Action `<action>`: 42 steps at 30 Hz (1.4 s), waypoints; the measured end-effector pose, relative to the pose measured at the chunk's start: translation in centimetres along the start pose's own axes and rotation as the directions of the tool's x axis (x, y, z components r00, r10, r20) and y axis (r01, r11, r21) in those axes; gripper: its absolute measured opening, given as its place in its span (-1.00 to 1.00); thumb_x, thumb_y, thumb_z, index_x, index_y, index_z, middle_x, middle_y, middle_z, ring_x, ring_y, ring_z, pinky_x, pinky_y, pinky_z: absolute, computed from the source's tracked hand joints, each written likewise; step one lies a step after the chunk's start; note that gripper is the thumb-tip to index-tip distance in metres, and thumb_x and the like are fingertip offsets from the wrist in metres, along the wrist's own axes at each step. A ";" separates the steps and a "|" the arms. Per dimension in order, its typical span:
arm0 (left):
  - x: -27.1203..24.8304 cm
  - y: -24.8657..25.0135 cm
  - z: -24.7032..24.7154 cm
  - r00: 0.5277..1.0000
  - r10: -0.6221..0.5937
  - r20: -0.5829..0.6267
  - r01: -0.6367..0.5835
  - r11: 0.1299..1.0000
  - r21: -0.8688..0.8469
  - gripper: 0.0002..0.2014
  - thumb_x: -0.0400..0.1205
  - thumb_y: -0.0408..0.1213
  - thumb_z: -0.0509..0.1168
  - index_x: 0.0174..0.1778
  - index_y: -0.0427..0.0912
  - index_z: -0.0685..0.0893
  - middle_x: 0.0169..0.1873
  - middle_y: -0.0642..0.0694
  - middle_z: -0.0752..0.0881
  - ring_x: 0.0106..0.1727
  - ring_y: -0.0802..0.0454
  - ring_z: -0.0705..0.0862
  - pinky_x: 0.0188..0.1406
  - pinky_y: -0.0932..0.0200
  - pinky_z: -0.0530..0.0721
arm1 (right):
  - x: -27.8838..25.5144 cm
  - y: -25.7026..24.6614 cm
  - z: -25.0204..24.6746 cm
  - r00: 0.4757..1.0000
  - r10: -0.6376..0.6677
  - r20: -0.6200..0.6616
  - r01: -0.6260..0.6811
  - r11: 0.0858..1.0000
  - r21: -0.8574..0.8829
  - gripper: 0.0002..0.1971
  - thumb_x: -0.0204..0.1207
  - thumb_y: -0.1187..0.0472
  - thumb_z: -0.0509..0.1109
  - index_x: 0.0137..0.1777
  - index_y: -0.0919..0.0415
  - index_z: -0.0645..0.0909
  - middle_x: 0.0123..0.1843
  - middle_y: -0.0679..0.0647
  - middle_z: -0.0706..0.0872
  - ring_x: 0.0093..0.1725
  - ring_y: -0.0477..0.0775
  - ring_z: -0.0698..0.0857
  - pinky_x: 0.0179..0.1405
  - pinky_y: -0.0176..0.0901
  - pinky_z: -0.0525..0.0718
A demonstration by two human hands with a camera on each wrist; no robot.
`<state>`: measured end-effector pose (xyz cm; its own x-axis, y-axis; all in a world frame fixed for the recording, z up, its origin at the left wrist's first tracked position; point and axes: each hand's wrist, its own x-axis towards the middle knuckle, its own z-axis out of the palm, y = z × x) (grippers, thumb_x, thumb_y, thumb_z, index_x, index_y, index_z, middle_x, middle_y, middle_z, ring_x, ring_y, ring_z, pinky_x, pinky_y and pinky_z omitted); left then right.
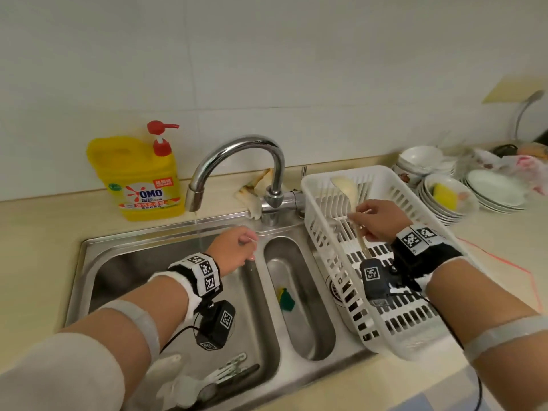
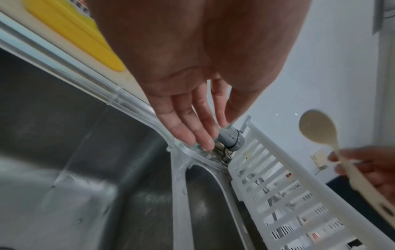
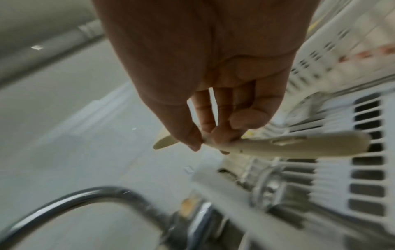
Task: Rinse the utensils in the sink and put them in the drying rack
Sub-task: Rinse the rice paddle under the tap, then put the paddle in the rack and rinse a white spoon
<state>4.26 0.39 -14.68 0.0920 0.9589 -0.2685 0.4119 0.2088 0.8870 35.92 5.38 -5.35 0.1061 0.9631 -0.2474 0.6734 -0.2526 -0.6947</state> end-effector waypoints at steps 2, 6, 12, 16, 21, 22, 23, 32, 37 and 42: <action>1.1 0.6 0.6 1.000 0.021 0.022 -0.022 0.999 0.032 -0.87 0.71 -0.27 0.27 0.10 -0.04 0.69 -0.04 -0.04 0.78 -0.15 0.04 0.84 -0.08 -0.02 0.78 | 1.5 2.8 -0.4 0.997 0.082 -0.001 -0.082 0.996 -0.027 -0.84 0.53 0.12 0.54 -0.03 0.22 0.74 -0.24 0.26 0.81 -0.41 0.09 0.68 -0.35 -0.10 0.72; 2.8 1.3 1.5 0.999 0.042 0.029 -0.045 0.994 0.095 -0.87 0.71 -0.25 0.28 0.10 -0.03 0.71 -0.05 0.01 0.79 -0.16 0.08 0.84 -0.02 -0.04 0.80 | 3.7 6.7 0.7 0.981 0.195 0.003 -0.194 0.978 -0.082 -0.84 0.50 0.13 0.58 -0.04 0.21 0.76 -0.30 0.20 0.83 -0.43 0.08 0.72 -0.31 -0.07 0.82; 4.7 0.8 1.3 0.998 0.051 0.032 -0.055 0.990 0.127 -0.85 0.70 -0.28 0.28 0.03 0.04 0.73 -0.05 0.04 0.78 -0.19 0.12 0.83 -0.10 0.14 0.75 | 6.8 9.1 1.1 0.970 0.242 -0.015 -0.241 0.955 -0.171 -0.83 0.51 0.07 0.57 -0.06 0.15 0.72 -0.34 0.14 0.81 -0.41 0.04 0.75 -0.37 -0.15 0.74; 5.8 0.1 1.1 1.000 0.022 0.015 -0.024 0.994 0.109 -0.86 0.72 -0.29 0.28 0.07 -0.04 0.75 -0.02 0.02 0.77 -0.21 0.14 0.83 -0.21 0.27 0.68 | 8.6 10.3 1.1 0.966 0.250 -0.064 -0.258 0.929 -0.266 -0.82 0.48 0.01 0.57 -0.08 0.10 0.75 -0.27 0.10 0.83 -0.22 0.09 0.82 -0.05 -0.02 0.83; 6.6 -1.0 1.1 1.000 0.021 0.011 -0.022 0.991 0.129 -0.86 0.71 -0.29 0.29 0.02 -0.01 0.75 -0.06 0.00 0.80 -0.23 0.16 0.83 -0.11 0.14 0.75 | 9.8 11.0 1.0 0.962 0.213 -0.171 -0.267 0.865 -0.424 -0.75 0.48 0.02 0.55 -0.14 0.23 0.81 -0.23 0.17 0.82 -0.19 0.13 0.78 -0.12 -0.11 0.74; 6.6 -1.1 1.2 1.000 0.015 0.010 -0.016 0.991 0.132 -0.86 0.71 -0.30 0.29 0.02 -0.02 0.75 -0.07 0.00 0.80 -0.23 0.16 0.83 -0.11 0.13 0.75 | 10.0 11.2 1.0 0.958 0.216 -0.186 -0.278 0.859 -0.429 -0.74 0.48 0.02 0.56 -0.21 0.25 0.78 -0.29 0.17 0.78 -0.26 0.12 0.75 -0.17 -0.13 0.73; 6.6 -1.2 1.2 1.000 0.008 0.008 -0.009 0.991 0.133 -0.86 0.71 -0.30 0.29 0.01 -0.03 0.75 -0.08 0.00 0.80 -0.23 0.15 0.83 -0.11 0.13 0.75 | 10.1 11.4 1.1 0.956 0.220 -0.194 -0.284 0.857 -0.430 -0.72 0.48 0.02 0.56 -0.24 0.26 0.76 -0.30 0.18 0.78 -0.27 0.13 0.73 -0.20 -0.13 0.71; 6.6 -1.5 1.4 1.000 -0.022 0.020 0.020 0.993 0.117 -0.85 0.71 -0.33 0.28 0.03 -0.05 0.76 -0.11 -0.02 0.81 -0.21 0.13 0.83 -0.13 0.08 0.78 | 10.6 12.6 0.7 0.941 0.261 -0.214 -0.328 0.858 -0.394 -0.72 0.47 -0.04 0.54 -0.21 0.19 0.77 -0.33 0.09 0.84 -0.26 0.06 0.81 -0.09 -0.03 0.81; 5.7 -1.8 0.9 0.999 -0.031 0.020 0.029 0.995 0.091 -0.85 0.71 -0.36 0.28 0.04 -0.09 0.75 -0.10 -0.06 0.80 -0.18 0.06 0.83 -0.16 0.19 0.72 | 9.1 9.5 -0.2 0.963 0.124 -0.240 -0.168 0.971 -0.170 -0.72 0.50 -0.11 0.50 -0.17 0.11 0.72 -0.32 0.00 0.84 -0.31 -0.05 0.81 -0.07 0.00 0.80; 3.7 -2.7 -0.5 0.998 -0.058 0.011 0.057 0.995 0.076 -0.83 0.71 -0.43 0.26 -0.01 -0.17 0.76 -0.13 -0.16 0.80 -0.23 0.02 0.80 -0.26 0.27 0.70 | 4.8 0.0 0.6 0.974 -0.228 0.013 0.228 0.973 0.027 -0.78 0.62 0.02 0.42 -0.13 0.14 0.78 -0.27 0.03 0.84 -0.36 -0.01 0.74 -0.30 -0.24 0.67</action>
<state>3.02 3.50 -17.84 0.0779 0.9429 -0.3238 0.4842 0.2482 0.8390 35.93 9.92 -6.94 -0.0596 0.9941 -0.0911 0.6597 -0.0292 -0.7509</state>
